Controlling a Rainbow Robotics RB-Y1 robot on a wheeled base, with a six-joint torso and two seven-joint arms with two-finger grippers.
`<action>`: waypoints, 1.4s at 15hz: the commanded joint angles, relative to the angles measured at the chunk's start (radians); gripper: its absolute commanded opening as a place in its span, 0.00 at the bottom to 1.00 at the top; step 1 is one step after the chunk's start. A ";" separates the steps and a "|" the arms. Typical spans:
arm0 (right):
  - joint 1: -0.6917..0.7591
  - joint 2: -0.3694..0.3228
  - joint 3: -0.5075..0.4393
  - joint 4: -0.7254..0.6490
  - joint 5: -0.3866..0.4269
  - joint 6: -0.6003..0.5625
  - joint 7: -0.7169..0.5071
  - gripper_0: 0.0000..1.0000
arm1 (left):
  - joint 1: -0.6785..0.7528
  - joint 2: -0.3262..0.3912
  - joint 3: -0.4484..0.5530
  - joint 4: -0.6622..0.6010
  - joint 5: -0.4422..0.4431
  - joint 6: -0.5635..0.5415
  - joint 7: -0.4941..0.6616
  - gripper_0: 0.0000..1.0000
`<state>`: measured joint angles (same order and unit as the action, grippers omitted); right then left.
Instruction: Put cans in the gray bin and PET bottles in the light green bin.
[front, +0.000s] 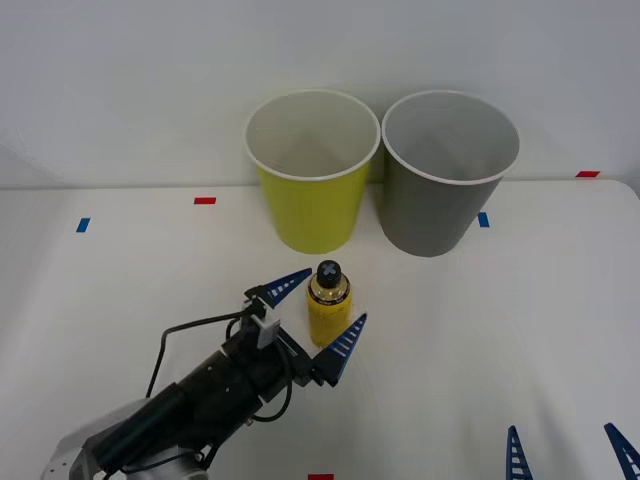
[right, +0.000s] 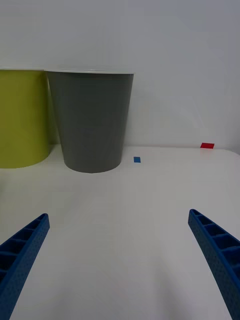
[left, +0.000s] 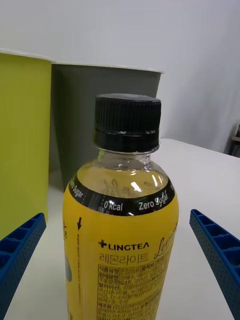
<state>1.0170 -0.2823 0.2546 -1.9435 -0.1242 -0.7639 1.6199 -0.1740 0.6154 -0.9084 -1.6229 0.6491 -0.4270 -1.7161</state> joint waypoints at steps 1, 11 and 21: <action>0.000 0.000 0.000 0.000 0.000 0.000 0.000 0.97 | -0.018 -0.014 0.000 0.000 0.003 0.024 0.000 1.00; 0.000 0.000 0.000 0.000 0.000 0.000 0.000 0.97 | -0.021 -0.054 0.000 0.000 0.003 0.033 -0.020 0.20; 0.000 0.000 0.000 0.000 0.000 0.000 0.000 0.97 | -0.018 -0.017 0.091 -0.146 0.000 0.307 -0.030 0.06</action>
<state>1.0170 -0.2823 0.2546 -1.9435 -0.1242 -0.7639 1.6199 -0.1933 0.5640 -0.8541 -1.7042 0.6467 -0.2033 -1.7477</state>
